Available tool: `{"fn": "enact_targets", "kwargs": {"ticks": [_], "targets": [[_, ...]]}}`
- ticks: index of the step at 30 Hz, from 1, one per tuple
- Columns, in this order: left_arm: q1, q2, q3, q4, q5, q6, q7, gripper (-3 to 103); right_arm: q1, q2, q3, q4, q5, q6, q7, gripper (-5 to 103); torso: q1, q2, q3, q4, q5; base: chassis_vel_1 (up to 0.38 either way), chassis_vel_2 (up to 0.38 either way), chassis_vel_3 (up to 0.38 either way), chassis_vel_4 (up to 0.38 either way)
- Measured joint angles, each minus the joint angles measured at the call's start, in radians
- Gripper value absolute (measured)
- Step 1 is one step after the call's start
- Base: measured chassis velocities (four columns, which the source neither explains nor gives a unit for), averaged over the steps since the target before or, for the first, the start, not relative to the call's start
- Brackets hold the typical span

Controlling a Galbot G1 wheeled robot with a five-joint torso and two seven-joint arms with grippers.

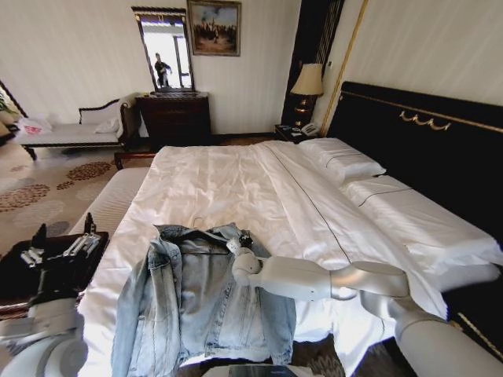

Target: Pick up the clothes from the bed and hang them on the clothes hanger.

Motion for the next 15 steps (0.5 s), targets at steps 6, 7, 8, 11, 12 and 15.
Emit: {"fn": "enact_targets", "kwargs": {"ticks": [6, 7, 8, 11, 12, 15], "targets": [[-0.005, -0.002, 0.003, 0.000, 0.000, 0.000, 0.000, 100, 0.016, -0.023, 0.017, 0.154, 0.094, 0.058, -0.047, 3, 0.000, 0.000, 0.000, 0.0000, -0.0001, 0.000, 0.000, 0.000, 0.000], [-0.005, -0.002, 0.003, 0.000, 0.000, 0.000, 0.000, 100, 0.016, -0.023, 0.017, 0.154, 0.094, 0.058, -0.047, 3, 0.000, 0.000, 0.000, 0.0000, -0.0001, 0.000, 0.000, 0.000, 0.000], [-0.007, -0.002, 0.004, 0.000, 0.000, 0.001, -0.001, 100, 0.016, -0.016, 0.018, 0.190, 0.120, 0.072, -0.058, 3, 0.000, 0.000, 0.000, 0.0000, -0.0002, 0.000, 0.000, 0.000, 0.000], [-0.011, -0.002, 0.005, 0.004, 0.000, 0.002, -0.001, 100, 0.013, 0.003, 0.017, 0.233, 0.146, 0.092, -0.076, 3, 0.000, 0.000, 0.000, 0.0001, -0.0002, 0.000, 0.000, 0.000, 0.000], [-0.012, -0.003, 0.006, 0.007, 0.000, 0.003, -0.001, 100, 0.009, 0.016, 0.012, 0.247, 0.153, 0.107, -0.091, 3, 0.000, 0.000, 0.000, 0.0001, -0.0002, 0.000, 0.000, 0.000, 0.000], [-0.014, -0.003, 0.005, 0.014, 0.001, 0.003, -0.001, 100, 0.004, 0.037, 0.000, 0.255, 0.153, 0.137, -0.134, 3, 0.000, 0.000, 0.000, 0.0001, -0.0002, 0.000, 0.000, 0.000, 0.000]]}}
